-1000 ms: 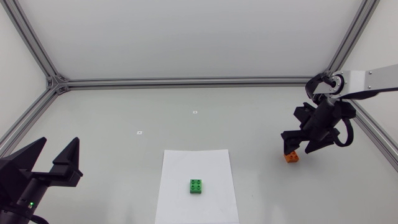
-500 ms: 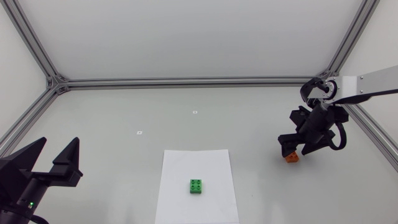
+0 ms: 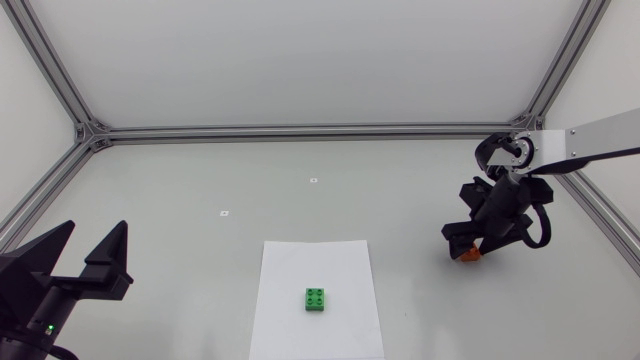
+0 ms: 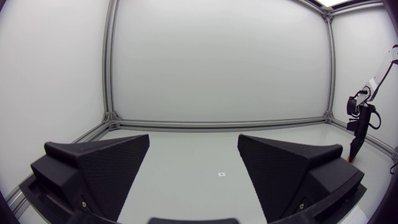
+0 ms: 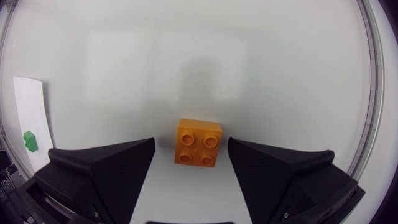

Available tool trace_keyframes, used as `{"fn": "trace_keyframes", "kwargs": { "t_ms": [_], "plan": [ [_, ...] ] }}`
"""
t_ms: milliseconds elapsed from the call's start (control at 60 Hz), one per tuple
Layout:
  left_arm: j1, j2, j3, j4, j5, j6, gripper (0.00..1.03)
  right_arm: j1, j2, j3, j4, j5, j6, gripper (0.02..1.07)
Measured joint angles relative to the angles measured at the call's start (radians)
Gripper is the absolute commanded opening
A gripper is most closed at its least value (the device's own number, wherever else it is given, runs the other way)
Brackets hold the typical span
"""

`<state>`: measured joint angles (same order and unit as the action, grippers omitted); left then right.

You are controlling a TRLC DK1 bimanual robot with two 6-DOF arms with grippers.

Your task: Pick up the orange 2x2 brick with the right arm and stack it on top of the green 2x2 brick in the center

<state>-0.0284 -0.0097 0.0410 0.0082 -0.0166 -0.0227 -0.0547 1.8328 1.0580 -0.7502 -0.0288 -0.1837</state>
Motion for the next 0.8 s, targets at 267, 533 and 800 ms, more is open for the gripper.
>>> {"fn": "trace_keyframes", "kwargs": {
  "t_ms": [267, 533, 800],
  "plan": [
    [0.0, 0.0, 0.0, 0.0, 0.0, 0.0, 0.99, 0.007, -0.013, -0.008, 0.015, 0.0, 0.007, 0.78],
    [0.0, 0.0, 0.0, 0.0, 0.0, 0.0, 0.99, -0.005, -0.019, -0.008, 0.015, 0.0, 0.007, 0.74],
    [0.0, 0.0, 0.0, 0.0, 0.0, 0.0, 0.99, -0.021, -0.022, -0.009, 0.018, 0.0, 0.007, 0.64]
  ]
}}
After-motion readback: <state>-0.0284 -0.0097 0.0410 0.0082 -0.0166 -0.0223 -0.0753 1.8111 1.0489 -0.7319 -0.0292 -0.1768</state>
